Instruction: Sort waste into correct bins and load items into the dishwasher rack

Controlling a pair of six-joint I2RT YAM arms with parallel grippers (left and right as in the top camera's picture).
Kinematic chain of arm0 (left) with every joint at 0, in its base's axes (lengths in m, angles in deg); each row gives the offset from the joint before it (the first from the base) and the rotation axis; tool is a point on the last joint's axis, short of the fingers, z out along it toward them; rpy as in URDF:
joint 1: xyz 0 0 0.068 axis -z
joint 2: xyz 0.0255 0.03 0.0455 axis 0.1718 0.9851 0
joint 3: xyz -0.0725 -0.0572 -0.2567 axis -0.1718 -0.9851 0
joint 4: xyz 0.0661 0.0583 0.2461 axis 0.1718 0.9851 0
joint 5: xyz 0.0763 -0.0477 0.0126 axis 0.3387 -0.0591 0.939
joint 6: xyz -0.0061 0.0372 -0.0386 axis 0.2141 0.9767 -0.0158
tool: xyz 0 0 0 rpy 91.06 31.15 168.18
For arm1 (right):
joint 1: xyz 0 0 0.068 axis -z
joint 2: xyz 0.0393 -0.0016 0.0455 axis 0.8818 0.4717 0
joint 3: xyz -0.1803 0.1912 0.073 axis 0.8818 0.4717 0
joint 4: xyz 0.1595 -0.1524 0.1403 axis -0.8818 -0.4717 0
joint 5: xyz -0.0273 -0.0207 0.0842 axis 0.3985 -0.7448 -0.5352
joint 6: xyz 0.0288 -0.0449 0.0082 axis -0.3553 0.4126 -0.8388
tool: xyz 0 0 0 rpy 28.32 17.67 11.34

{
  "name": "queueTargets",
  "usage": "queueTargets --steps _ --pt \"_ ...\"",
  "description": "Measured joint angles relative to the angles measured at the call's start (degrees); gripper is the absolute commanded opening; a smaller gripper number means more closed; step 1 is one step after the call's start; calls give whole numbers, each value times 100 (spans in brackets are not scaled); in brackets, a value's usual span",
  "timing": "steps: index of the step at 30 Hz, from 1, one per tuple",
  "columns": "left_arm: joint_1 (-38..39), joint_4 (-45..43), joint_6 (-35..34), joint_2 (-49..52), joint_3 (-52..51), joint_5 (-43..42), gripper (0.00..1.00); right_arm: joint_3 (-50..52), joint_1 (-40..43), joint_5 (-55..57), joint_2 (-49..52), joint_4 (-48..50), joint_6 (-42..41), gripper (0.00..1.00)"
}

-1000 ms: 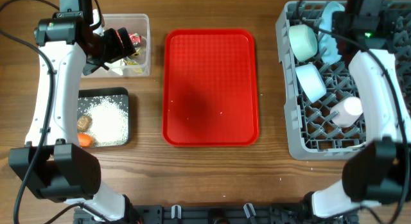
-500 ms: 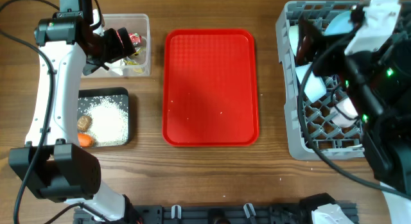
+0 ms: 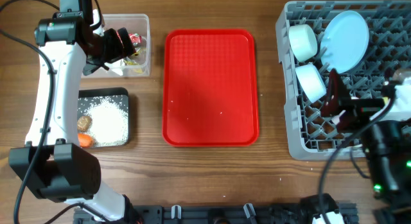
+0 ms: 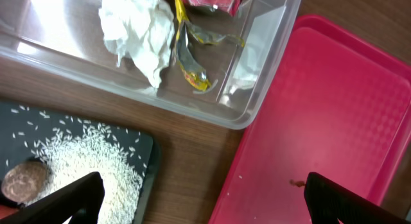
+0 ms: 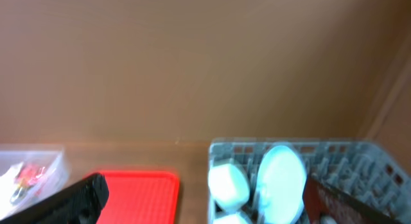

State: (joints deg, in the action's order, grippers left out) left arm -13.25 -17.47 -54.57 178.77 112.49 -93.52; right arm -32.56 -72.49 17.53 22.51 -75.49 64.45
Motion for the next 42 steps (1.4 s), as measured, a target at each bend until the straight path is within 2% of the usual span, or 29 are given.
queueTargets --steps 4,7,11,17,21,42 --pt "0 15 0 0 0 -2 100 2420 579 -284 -841 2028 9 100" --pt "0 11 0 0 0 -2 100 4000 953 -826 -1499 3143 20 100" --pt "0 13 2 2 0 0 100 5309 1036 -1226 -2334 3543 20 100" --pt "0 15 0 2 0 -2 100 6443 1036 -1405 -3456 3571 20 100" --pt "0 15 2 0 0 0 100 6828 1036 -1419 -3648 3700 22 100" --pt "-11 17 2 -24 0 2 100 6830 1036 -1419 -3753 3797 22 100"
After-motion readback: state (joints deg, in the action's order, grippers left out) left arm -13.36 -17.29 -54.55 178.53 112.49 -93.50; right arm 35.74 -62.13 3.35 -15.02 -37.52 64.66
